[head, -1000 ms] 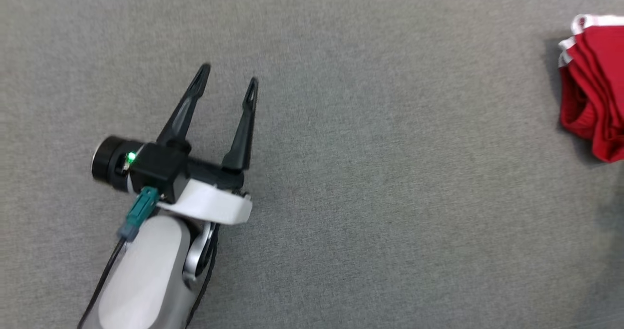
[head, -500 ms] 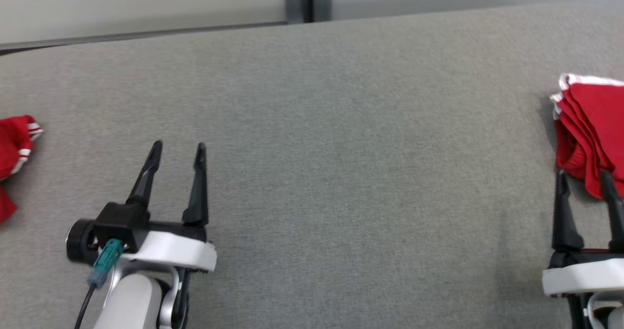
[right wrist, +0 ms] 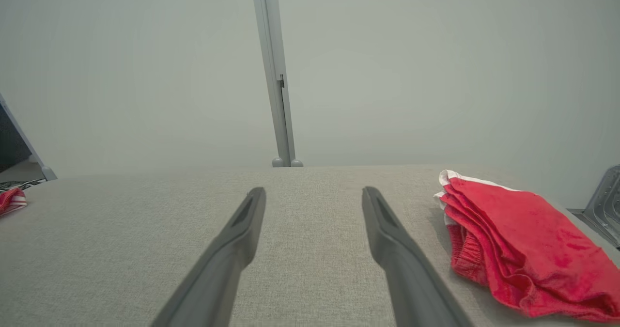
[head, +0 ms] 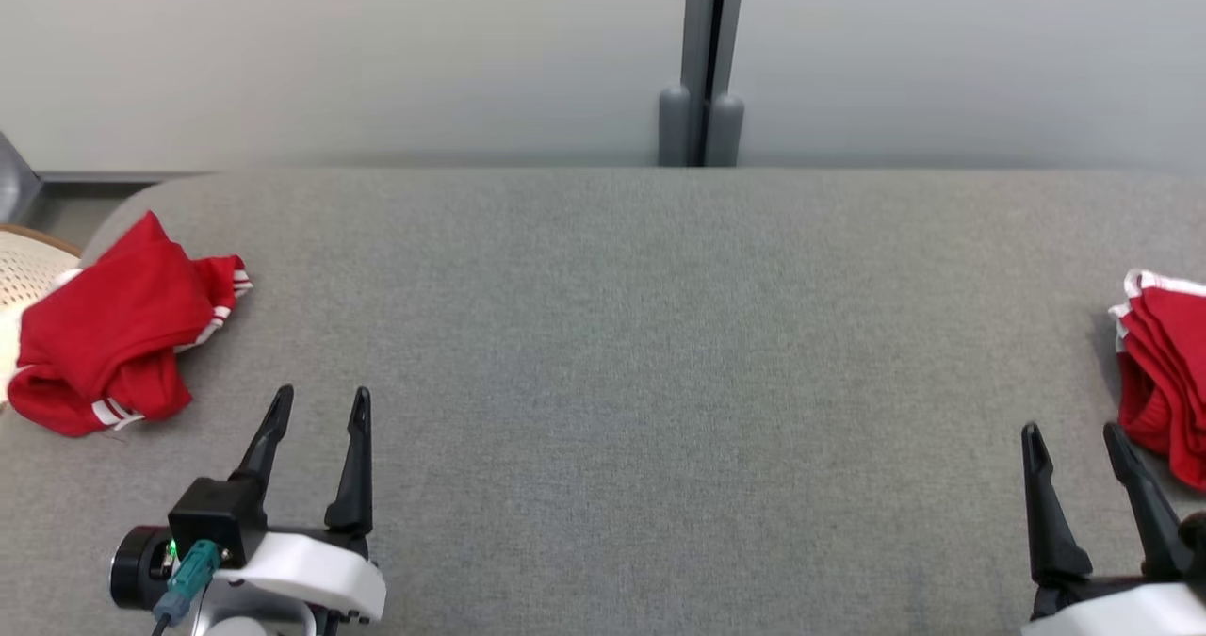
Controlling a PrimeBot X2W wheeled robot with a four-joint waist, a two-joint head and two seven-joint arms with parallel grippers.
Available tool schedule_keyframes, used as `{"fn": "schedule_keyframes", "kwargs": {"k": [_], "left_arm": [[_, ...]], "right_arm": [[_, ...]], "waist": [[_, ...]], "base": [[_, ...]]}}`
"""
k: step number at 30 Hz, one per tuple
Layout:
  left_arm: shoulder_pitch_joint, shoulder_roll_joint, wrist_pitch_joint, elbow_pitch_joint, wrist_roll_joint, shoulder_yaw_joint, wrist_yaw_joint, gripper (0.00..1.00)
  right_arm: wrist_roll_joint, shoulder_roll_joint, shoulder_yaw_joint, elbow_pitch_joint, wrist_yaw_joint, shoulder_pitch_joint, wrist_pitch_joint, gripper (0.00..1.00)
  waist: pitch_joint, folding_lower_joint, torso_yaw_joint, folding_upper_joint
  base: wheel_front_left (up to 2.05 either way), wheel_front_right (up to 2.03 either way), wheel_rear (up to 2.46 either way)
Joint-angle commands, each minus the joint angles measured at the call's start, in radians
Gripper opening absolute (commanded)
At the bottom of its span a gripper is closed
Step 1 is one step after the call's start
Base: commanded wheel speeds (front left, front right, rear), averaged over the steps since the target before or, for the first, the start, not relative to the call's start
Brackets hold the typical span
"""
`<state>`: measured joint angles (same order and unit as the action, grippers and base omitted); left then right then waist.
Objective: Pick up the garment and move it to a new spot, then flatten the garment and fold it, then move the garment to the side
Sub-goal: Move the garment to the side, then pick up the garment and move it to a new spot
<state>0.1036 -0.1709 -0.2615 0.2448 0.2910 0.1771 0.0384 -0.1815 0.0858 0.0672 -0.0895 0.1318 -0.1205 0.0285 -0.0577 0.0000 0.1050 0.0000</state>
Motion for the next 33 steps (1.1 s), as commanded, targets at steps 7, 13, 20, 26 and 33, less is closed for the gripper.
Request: {"fn": "schedule_keyframes", "kwargs": {"k": [7, 13, 20, 26, 33], "left_arm": [[-0.061, -0.020, -0.005, 0.021, -0.010, 0.011, -0.011, 1.00], [-0.080, -0.028, -0.002, 0.028, -0.015, 0.022, -0.006, 1.00], [-0.090, -0.032, 0.003, 0.032, -0.010, 0.028, 0.000, 1.00], [-0.081, -0.029, 0.002, 0.034, -0.003, 0.032, 0.005, 1.00], [-0.068, -0.029, 0.000, 0.035, -0.001, 0.034, 0.008, 1.00]], "right_arm": [[0.021, -0.014, 0.017, -0.056, -0.002, -0.112, -0.048, 1.00], [0.022, -0.018, 0.021, -0.081, -0.002, -0.145, -0.064, 1.00], [0.021, -0.020, 0.025, -0.089, -0.002, -0.134, -0.067, 1.00], [0.009, -0.014, 0.022, -0.082, -0.002, -0.128, -0.060, 1.00], [0.001, -0.006, 0.025, -0.075, -0.002, -0.124, -0.053, 1.00]], "waist": [[0.109, 0.0000, 0.016, 0.0000], [0.127, 0.0000, 0.014, 0.0000], [0.121, 0.0000, 0.008, 0.0000], [0.111, 0.0000, 0.009, 0.0000], [0.105, 0.0000, 0.012, 0.0000]], "base": [[0.00, 0.00, 0.00], [0.00, 0.00, 0.00], [0.00, 0.00, 0.00], [0.00, 0.00, 0.00], [0.00, 0.00, 0.00]]}}
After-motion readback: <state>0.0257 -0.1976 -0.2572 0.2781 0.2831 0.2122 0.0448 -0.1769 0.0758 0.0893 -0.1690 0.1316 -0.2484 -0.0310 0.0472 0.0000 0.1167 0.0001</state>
